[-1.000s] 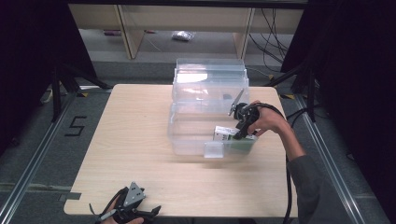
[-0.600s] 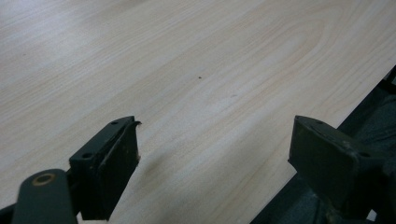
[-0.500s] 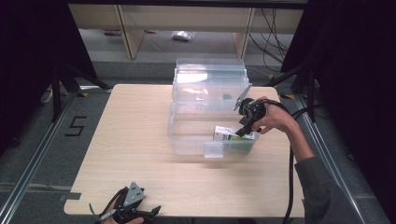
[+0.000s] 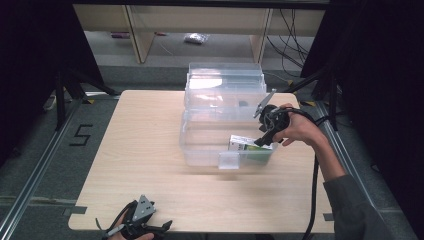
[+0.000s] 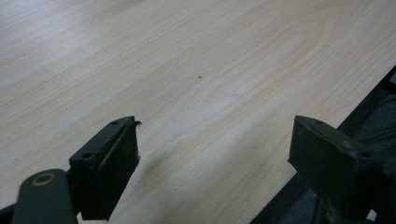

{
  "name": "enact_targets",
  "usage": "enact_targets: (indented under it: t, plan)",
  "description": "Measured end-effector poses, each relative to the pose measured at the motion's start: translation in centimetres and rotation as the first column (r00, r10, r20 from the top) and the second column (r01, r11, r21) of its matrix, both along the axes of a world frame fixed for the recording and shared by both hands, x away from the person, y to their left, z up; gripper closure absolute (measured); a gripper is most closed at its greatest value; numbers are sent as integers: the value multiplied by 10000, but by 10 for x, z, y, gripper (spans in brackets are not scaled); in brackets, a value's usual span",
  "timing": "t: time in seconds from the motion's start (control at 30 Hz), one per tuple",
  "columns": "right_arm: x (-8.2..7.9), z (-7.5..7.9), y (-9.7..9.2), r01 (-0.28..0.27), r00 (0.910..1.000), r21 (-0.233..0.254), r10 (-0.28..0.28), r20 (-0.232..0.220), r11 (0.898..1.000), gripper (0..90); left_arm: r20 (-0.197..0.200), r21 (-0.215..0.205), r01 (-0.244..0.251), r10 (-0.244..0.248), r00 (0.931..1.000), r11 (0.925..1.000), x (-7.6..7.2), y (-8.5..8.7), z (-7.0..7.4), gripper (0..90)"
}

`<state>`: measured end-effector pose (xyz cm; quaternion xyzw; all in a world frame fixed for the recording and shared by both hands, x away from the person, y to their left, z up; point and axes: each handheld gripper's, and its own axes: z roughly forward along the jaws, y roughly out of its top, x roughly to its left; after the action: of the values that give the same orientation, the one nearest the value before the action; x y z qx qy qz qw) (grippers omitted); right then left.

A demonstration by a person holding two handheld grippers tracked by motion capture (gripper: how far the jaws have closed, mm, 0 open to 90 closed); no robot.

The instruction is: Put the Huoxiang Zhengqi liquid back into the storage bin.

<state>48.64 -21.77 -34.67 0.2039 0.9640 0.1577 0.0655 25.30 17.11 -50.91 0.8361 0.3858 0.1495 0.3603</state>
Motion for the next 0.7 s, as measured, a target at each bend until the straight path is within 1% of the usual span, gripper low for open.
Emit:
enact_targets:
  t: [0.03, 0.07, 0.1, 0.13, 0.2, 0.27, 0.3, 0.33, 0.37, 0.4, 0.43, 0.47, 0.5, 0.53, 0.57, 0.6, 0.63, 0.67, 0.7]
  plan:
    - [-1, 1, 0, -137, 9998, 53, 136, 144, 9999, 383, 5, -8, 2, -2, 10000, 10000, 0, 0, 0, 152]
    - [-3, 1, 0, -8, 9998, 103, 6, 194, 9999, 377, 16, 105, 55, -55, 10000, 9999, 0, 1, 1, 152]
    - [-6, 2, 0, 154, 9997, 252, -159, 192, 9996, 372, 21, 127, 68, -68, 10000, 9999, 0, 1, 1, 152]
    - [-7, 2, -1, 195, 9996, 349, -201, 186, 9992, 369, 20, 13, -15, 15, 10000, 10000, 0, 0, 0, 152]
    - [-11, 3, -2, 205, 9993, 344, -215, 312, 9992, 361, 13, 10, -6, 6, 10000, 10000, 0, 0, 0, 152]
    - [-13, 3, -2, 208, 9989, 529, -231, 420, 9984, 360, 26, 131, 68, -68, 10000, 9999, 0, 1, 1, 152]
    - [-14, 3, -3, 290, 9989, 711, -315, 343, 9970, 357, 10, 114, 47, -47, 10000, 9999, 0, 1, 0, 152]
    - [-14, 2, -4, 113, 9986, 812, -155, 505, 9966, 353, 0, -61, -25, 25, 10000, 10000, 0, 0, 0, 152]
    - [-17, 1, -3, 516, 9978, 857, -549, 372, 9950, 344, -25, 185, 98, -98, 9999, 9998, 0, 1, 1, 152]
    - [-18, 1, -4, 524, 9978, 851, -555, 350, 9950, 334, -8, 20, -27, 27, 10000, 10000, 0, 0, 0, 152]
    - [-19, -1, -4, 524, 9974, 861, -565, 448, 9949, 332, -3, 100, -7, 7, 10000, 9999, 0, 0, 1, 152]
    - [-21, -1, -4, 595, 9972, 953, -635, 394, 9937, 332, -10, 9, -88, 88, 10000, 10000, 0, 0, 0, 152]
    - [-21, -2, -5, 588, 9969, 1078, -640, 456, 9924, 331, -17, 73, -41, 41, 10000, 10000, 0, 0, 0, 152]
    - [-23, -3, -5, 729, 9958, 1144, -786, 459, 9908, 326, -13, -11, -105, 105, 9999, 9999, 0, 0, 0, 152]
    - [-25, -4, -5, 776, 9952, 1190, -840, 495, 9899, 321, -32, -13, -68, 68, 10000, 10000, 0, 0, 0, 152]
    - [-27, -4, -5, 705, 9953, 1223, -780, 576, 9900, 317, -23, 72, -43, 43, 10000, 10000, 0, 0, 0, 152]
    - [-29, -5, -5, 786, 9946, 1333, -868, 572, 9880, 316, -2, -4, -112, 112, 9999, 9999, 0, 0, 0, 152]
    - [-31, -5, -5, 962, 9925, 1460, -1061, 615, 9846, 310, -8, 64, -38, 38, 10000, 10000, 1, 0, 0, 152]
    - [-32, -6, -5, 1074, 9908, 1544, -1186, 650, 9822, 298, 4, -89, -35, 35, 10000, 10000, 0, -1, 0, 152]
